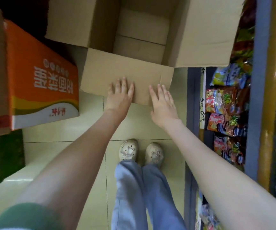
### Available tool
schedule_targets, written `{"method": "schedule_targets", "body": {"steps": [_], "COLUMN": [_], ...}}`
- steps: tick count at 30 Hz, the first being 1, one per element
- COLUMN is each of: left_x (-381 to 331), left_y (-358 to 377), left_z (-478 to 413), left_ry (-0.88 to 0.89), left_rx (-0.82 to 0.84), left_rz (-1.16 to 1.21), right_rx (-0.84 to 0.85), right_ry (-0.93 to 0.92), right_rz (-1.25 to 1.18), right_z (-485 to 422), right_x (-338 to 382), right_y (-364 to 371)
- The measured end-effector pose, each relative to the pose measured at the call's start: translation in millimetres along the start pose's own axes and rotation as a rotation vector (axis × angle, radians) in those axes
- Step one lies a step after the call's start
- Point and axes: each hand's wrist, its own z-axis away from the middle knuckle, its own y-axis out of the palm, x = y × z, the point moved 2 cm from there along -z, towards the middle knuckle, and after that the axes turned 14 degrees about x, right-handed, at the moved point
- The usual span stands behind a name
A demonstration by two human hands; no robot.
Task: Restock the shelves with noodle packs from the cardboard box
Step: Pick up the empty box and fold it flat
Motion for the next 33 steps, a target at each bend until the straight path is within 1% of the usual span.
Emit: {"method": "schedule_targets", "body": {"steps": [2,6,8,11,13,15,18,21,24,26,28,31,33], "left_x": [2.9,4.6,7.3,11.4,14.9,17.3,15.4,9.5,3.5,-4.0,-13.8,-24.3,-27.5], "left_y": [1.8,0.2,-3.5,-0.3,-1.1,-2.7,-2.5,7.3,19.8,26.4,33.7,50.0,59.0], "left_z": [-1.9,6.7,19.2,38.1,59.4,77.9,98.9,101.6,96.0,91.6,87.6,75.3,68.8], "left_ry": [0.02,0.082,0.11,0.239,0.344,0.414,0.457,0.438,0.417,0.4,0.335,0.182,0.122], "left_rx": [-0.017,-0.078,-0.096,-0.139,-0.217,-0.26,-0.136,-0.056,-0.005,0.058,0.093,0.016,0.02], "left_rz": [-0.015,-0.109,-0.138,-0.197,-0.222,-0.189,-0.119,-0.097,0.016,0.122,0.22,0.298,0.313], "right_rx": [-0.017,-0.123,-0.121,-0.082,-0.088,-0.02,0.175,0.276,0.304,0.324,0.261,0.05,-0.001], "right_ry": [-0.011,-0.031,-0.015,-0.008,-0.031,-0.031,-0.026,0.022,0.06,0.084,0.12,0.224,0.316], "right_rz": [0.022,0.022,0.002,-0.007,-0.003,0.049,0.034,-0.046,-0.133,-0.19,-0.191,-0.168,-0.203], "right_z": [-1.5,-6.0,0.9,28.2,54.1,74.6,94.7,102.8,101.5,98.9,95.6,91.1,89.6], "right_x": [-1.7,3.9,6.7,3.4,4.6,5.0,6.4,7.4,5.4,1.6,-2.2,-8.9,-16.1], "right_y": [3.2,-0.7,-6.8,-9.4,-14.0,-17.4,-20.8,-14.8,-2.7,8.0,19.5,31.5,38.1]}}
